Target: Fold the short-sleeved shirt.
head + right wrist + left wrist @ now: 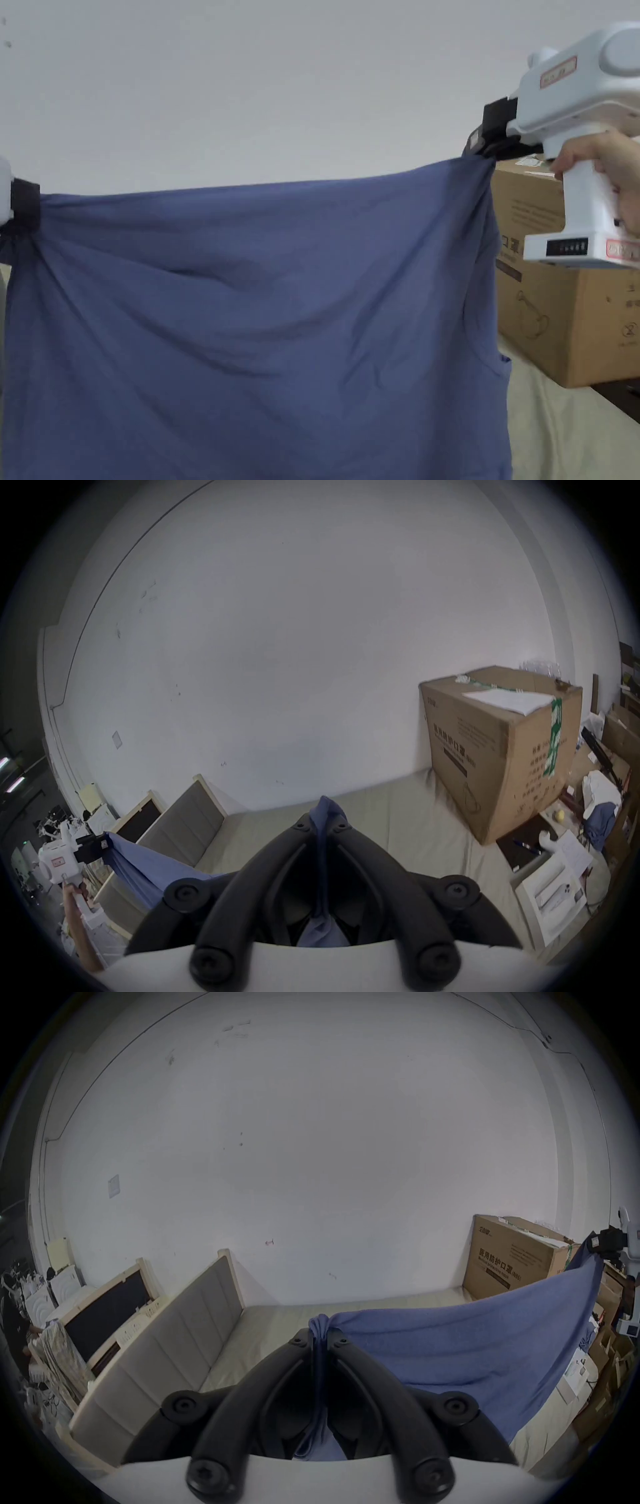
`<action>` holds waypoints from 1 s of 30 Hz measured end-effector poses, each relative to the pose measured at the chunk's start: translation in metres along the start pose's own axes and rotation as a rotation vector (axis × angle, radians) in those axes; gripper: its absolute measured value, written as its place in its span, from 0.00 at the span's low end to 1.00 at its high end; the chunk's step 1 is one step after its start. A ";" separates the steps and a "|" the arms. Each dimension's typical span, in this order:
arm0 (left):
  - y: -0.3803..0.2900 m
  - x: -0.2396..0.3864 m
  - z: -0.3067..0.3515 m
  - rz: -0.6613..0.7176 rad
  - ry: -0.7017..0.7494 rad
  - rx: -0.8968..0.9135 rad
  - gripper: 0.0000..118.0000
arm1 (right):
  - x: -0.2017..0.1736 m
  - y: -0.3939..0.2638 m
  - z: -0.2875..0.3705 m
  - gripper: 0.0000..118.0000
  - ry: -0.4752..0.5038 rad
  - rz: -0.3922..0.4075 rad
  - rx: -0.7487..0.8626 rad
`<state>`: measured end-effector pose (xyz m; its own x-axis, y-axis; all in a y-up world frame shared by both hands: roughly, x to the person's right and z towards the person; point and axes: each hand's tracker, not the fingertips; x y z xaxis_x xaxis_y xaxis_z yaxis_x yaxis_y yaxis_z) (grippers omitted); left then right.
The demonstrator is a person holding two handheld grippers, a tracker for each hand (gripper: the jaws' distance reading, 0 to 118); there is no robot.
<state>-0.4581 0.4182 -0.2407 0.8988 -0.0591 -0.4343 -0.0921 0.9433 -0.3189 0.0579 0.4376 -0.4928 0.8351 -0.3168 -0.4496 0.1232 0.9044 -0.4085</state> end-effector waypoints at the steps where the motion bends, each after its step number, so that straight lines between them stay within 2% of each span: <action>1: 0.012 -0.001 -0.006 0.008 -0.001 0.011 0.03 | -0.002 0.013 -0.008 0.03 0.001 -0.003 0.013; 4: 0.043 -0.006 -0.023 0.017 -0.020 0.026 0.03 | -0.007 0.048 -0.026 0.03 0.014 -0.034 0.052; 6: 0.061 -0.010 -0.032 0.001 -0.029 0.023 0.03 | -0.011 0.068 -0.033 0.03 0.012 -0.028 0.063; 10: 0.075 0.000 -0.026 0.009 -0.026 0.051 0.03 | -0.030 0.090 -0.034 0.03 0.028 0.023 0.119; 17: 0.088 -0.002 -0.065 -0.028 0.067 0.106 0.03 | -0.052 0.095 -0.043 0.03 0.011 0.092 0.140; 20: 0.070 -0.003 -0.089 -0.019 0.061 0.079 0.03 | -0.048 0.082 -0.060 0.03 -0.007 0.114 0.123; 23: 0.037 -0.003 -0.126 -0.026 0.062 -0.012 0.03 | -0.037 0.058 -0.088 0.03 -0.017 0.090 0.037; 26: -0.014 0.005 -0.164 -0.069 0.098 -0.072 0.03 | -0.024 0.013 -0.123 0.03 -0.041 0.089 -0.048; 30: -0.096 0.011 -0.215 -0.014 0.058 -0.206 0.03 | -0.002 -0.065 -0.180 0.03 -0.095 0.084 -0.198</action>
<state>-0.5314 0.2564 -0.3964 0.8748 -0.0957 -0.4750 -0.1714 0.8558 -0.4882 -0.0482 0.3282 -0.6079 0.8857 -0.2062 -0.4159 -0.0487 0.8497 -0.5249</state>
